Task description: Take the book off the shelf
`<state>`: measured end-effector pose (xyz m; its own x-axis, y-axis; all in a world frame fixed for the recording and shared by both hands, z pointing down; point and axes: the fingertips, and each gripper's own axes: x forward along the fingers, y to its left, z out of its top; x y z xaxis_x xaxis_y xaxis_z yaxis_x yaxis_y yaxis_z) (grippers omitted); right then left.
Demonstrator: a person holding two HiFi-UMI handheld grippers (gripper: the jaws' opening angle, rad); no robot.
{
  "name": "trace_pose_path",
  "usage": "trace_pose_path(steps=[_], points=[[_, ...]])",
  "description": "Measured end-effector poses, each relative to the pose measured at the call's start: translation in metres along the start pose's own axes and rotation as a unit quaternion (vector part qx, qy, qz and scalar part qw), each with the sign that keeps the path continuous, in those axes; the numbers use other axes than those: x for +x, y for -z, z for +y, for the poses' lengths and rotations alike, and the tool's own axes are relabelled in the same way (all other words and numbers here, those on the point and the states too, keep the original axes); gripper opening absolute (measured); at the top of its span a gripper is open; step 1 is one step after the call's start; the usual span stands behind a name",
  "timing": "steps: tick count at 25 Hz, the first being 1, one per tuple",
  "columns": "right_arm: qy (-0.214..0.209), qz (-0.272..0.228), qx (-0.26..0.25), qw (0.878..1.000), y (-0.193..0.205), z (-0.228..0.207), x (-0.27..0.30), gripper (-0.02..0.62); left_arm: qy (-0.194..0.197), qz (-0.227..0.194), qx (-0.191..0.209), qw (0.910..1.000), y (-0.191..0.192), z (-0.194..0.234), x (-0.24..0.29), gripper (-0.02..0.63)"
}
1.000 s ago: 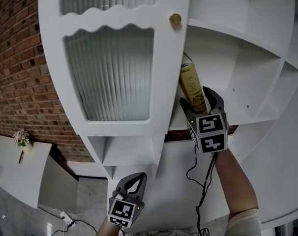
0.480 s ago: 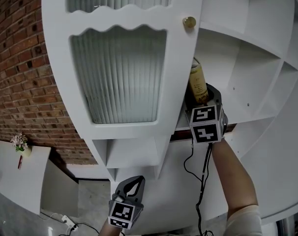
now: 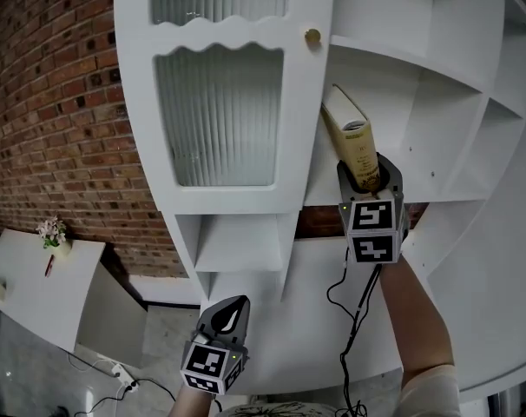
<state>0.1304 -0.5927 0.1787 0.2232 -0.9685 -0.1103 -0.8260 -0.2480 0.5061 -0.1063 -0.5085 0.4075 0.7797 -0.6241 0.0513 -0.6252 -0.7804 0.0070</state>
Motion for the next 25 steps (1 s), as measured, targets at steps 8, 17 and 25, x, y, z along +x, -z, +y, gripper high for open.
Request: trace_pose_path(steps=[8,17,25], points=[[-0.038,-0.066,0.027,0.997,0.003,-0.018,-0.122,0.23,-0.008,-0.001,0.018,0.9998,-0.001,-0.076,-0.036,0.009],[-0.084,-0.063,0.051,0.993,0.067,0.005,-0.251,0.23,-0.02,0.008,0.016,0.9997,0.019,-0.153,-0.093,0.009],[-0.129,-0.023,0.097,0.987,0.133,0.054,-0.336,0.23,-0.037,0.017,0.016,0.999,0.042,-0.188,-0.133,0.009]])
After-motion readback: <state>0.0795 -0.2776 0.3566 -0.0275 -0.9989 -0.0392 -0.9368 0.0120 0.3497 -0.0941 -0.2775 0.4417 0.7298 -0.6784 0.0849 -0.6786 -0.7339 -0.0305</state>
